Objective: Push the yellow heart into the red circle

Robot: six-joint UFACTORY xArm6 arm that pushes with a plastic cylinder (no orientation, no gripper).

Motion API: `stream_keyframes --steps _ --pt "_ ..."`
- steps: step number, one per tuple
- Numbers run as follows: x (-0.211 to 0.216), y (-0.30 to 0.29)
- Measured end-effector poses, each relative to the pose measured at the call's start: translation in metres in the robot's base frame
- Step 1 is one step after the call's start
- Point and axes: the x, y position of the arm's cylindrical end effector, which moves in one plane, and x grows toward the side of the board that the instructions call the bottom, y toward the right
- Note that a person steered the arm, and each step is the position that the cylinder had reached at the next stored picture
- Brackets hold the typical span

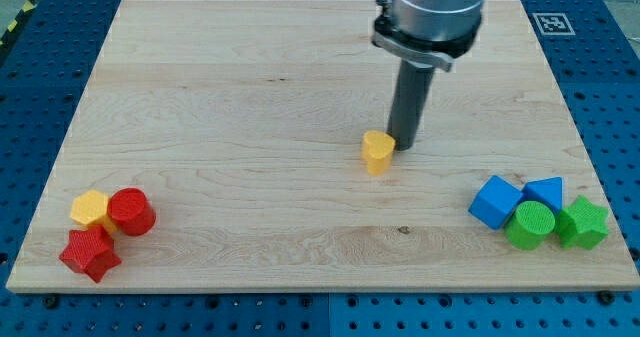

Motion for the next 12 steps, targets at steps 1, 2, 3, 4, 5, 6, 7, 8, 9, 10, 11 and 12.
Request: stream_keyframes --steps 1,2,3,4,5,6,7,8,9,10,11,12 --pt "0.001 -0.025" --pt "0.008 -0.026" --pt "0.013 -0.023" --pt "0.013 -0.016" --pt "0.015 -0.006" --pt "0.015 -0.006" --pt "0.024 -0.01" --pt "0.037 -0.023" --pt "0.037 -0.044" --pt "0.037 -0.066" --pt "0.039 -0.082" --pt "0.056 -0.086"
